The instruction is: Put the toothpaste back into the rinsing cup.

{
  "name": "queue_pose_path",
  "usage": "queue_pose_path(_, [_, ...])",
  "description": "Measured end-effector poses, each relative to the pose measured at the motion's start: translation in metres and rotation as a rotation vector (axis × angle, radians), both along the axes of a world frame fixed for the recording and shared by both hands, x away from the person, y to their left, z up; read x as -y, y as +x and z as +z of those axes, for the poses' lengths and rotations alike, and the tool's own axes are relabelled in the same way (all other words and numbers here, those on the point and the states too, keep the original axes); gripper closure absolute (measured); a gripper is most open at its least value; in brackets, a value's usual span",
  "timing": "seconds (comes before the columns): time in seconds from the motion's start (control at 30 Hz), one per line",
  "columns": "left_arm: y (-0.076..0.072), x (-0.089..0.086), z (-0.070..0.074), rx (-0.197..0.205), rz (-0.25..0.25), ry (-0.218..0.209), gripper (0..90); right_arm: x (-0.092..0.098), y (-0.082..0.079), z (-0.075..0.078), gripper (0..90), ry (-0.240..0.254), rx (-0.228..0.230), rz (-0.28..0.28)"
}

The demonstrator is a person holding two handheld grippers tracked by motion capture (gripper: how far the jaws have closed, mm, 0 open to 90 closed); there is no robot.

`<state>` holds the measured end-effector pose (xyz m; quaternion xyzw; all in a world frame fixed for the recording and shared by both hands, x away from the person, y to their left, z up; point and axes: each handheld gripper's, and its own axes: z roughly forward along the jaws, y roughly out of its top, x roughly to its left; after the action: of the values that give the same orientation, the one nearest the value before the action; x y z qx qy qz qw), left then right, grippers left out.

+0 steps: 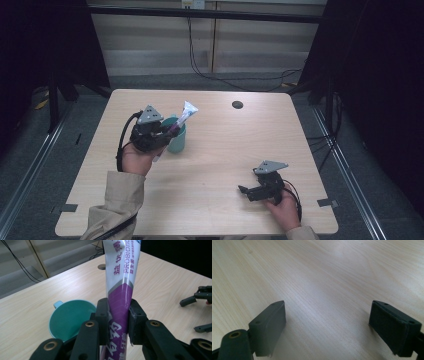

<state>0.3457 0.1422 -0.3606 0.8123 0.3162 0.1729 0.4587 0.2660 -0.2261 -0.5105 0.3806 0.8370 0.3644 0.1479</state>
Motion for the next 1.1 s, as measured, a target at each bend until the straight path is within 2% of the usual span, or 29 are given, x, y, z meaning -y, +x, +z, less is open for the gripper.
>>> queue_pose_path(0.37, [0.009,0.004,0.006,0.010,0.024,-0.028,74.5,0.000,0.000,0.000,13.1,0.000,0.000,0.000])
queue_pose_path(0.5, [0.012,0.006,0.008,0.015,0.027,-0.026,74.5,0.000,0.000,0.000,13.1,-0.001,0.002,0.001])
queue_pose_path(0.73, [0.019,0.009,0.013,0.027,0.047,-0.052,74.5,0.000,0.000,0.000,13.1,-0.001,0.001,0.001])
queue_pose_path(1.1, [0.030,0.014,0.015,0.024,0.057,-0.062,74.5,0.000,0.000,0.000,13.1,-0.001,0.001,0.001])
